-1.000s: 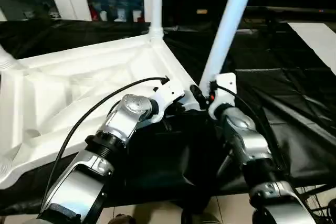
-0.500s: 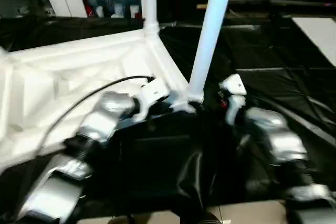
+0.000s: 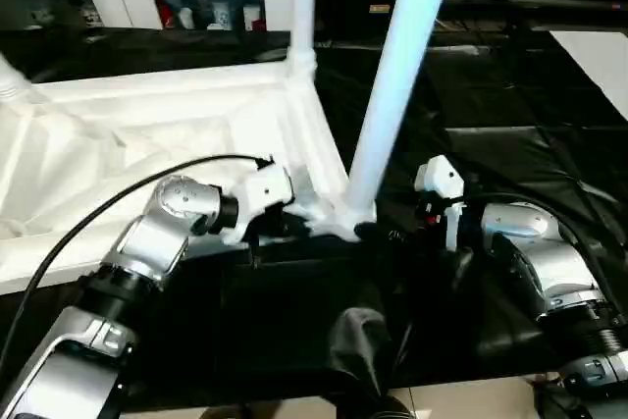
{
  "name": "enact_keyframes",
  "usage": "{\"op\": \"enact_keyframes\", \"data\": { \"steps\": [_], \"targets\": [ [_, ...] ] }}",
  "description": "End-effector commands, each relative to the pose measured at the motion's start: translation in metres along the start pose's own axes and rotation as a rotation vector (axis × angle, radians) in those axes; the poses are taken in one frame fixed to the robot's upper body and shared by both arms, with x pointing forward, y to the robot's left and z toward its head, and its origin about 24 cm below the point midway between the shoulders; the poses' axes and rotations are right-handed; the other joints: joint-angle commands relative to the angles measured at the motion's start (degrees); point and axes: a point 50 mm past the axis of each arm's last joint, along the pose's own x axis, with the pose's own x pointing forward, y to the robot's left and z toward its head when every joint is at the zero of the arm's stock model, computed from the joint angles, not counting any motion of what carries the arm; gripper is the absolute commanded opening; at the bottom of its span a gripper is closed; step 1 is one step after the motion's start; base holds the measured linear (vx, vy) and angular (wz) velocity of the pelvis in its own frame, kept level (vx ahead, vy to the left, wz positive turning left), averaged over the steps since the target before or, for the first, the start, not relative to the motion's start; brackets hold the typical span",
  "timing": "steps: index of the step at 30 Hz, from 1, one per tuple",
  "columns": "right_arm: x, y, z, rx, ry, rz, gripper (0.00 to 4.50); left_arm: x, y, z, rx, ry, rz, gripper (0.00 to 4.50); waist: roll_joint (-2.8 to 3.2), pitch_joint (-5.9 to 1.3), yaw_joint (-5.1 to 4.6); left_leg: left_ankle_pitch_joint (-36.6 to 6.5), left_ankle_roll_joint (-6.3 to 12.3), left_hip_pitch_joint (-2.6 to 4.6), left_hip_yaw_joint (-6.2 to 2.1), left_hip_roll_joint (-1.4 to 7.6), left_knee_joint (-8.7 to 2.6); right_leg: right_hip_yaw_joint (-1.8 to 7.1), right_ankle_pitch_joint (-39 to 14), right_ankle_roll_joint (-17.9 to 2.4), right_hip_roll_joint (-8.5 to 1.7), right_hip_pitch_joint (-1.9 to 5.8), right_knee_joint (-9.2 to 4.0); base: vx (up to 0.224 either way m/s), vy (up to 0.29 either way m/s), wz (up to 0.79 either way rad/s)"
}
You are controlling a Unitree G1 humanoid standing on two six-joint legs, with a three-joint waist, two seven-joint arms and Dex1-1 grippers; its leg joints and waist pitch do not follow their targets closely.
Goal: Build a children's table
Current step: Rotate leg to tighten
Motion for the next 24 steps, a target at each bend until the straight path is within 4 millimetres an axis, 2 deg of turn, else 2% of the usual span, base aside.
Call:
{"op": "enact_keyframes", "data": {
  "steps": [1,4,10,11,15,18,22,24],
  "targets": [
    [0.0119,0.0096,-0.0119,0.02,0.043,0.052,3.42,0.0144,-0.0133,0.0012,0.003,-0.019,-0.099,0.0,-0.15,-3.59,0.21,-3.73,6.85,0.62,-0.76,3.22,-2.81,2.5,-4.87,-17.06,-4.2,3.31,-2.44,0.0,0.0,0.0],
    [0.0127,0.0094,-0.0124,0.016,0.047,0.05,3.42,0.0143,-0.0135,0.0013,0.003,-0.02,-0.1,0.0,-0.16,-3.64,0.56,-2.77,7.08,0.56,-0.73,3.17,-2.74,2.44,-3.41,-17.06,-4.13,3.41,-2.22,0.0,0.0,0.0],
    [0.0134,0.0129,-0.0166,-0.001,0.077,0.078,3.42,0.0134,-0.0141,0.0007,0.005,-0.013,-0.098,0.0,-0.33,-3.79,0.83,-2.92,6.86,0.41,-0.77,2.99,-2.61,2.5,-4.58,-16.24,-4.22,3.58,-2.22,0.0,0.0,0.0],
    [0.0134,0.0129,-0.0167,-0.001,0.077,0.078,3.18,0.0133,-0.0141,0.0007,0.005,-0.013,-0.097,0.0,-0.32,-3.82,0.84,-2.78,6.88,0.41,-0.78,3.01,-2.6,2.5,-4.42,-16.27,-4.23,3.59,-2.18,0.0,0.0,0.0],
    [0.013,0.0133,-0.0168,0.006,0.073,0.078,3.04,0.0127,-0.0138,0.0001,0.005,-0.009,-0.092,0.0,-0.27,-3.9,0.86,-2.3,7.11,0.43,-0.76,2.99,-2.52,2.47,-3.38,-16.49,-4.1,3.59,-2.05,0.0,0.0,0.0],
    [0.0135,0.0134,-0.0171,0.016,0.063,0.075,2.75,0.013,-0.0137,0.0002,0.001,-0.01,-0.093,0.0,-0.26,-3.89,0.86,-2.23,7.3,0.39,-0.77,2.98,-2.47,2.45,-2.95,-16.71,-4.1,3.58,-1.99,0.0,0.0,0.0],
    [0.0155,0.0138,-0.019,0.041,0.038,0.046,2.7,0.0148,-0.0136,-0.001,-0.018,-0.013,-0.086,0.0,-0.26,-3.75,0.85,-3.31,6.85,0.4,-0.78,2.96,-2.49,2.49,-4.81,-16.36,-4.13,3.48,-2.17,0.0,0.0,0.0],
    [0.0196,0.0106,-0.0215,0.083,0.012,-0.039,2.7,0.018,-0.0109,-0.0034,-0.037,-0.005,-0.044,0.0,-0.27,-3.7,0.81,-3.66,6.55,0.36,-0.8,2.94,-2.52,2.5,-5.64,-16.13,-4.1,3.46,-2.25,0.0,0.0,0.0]
  ]
}}
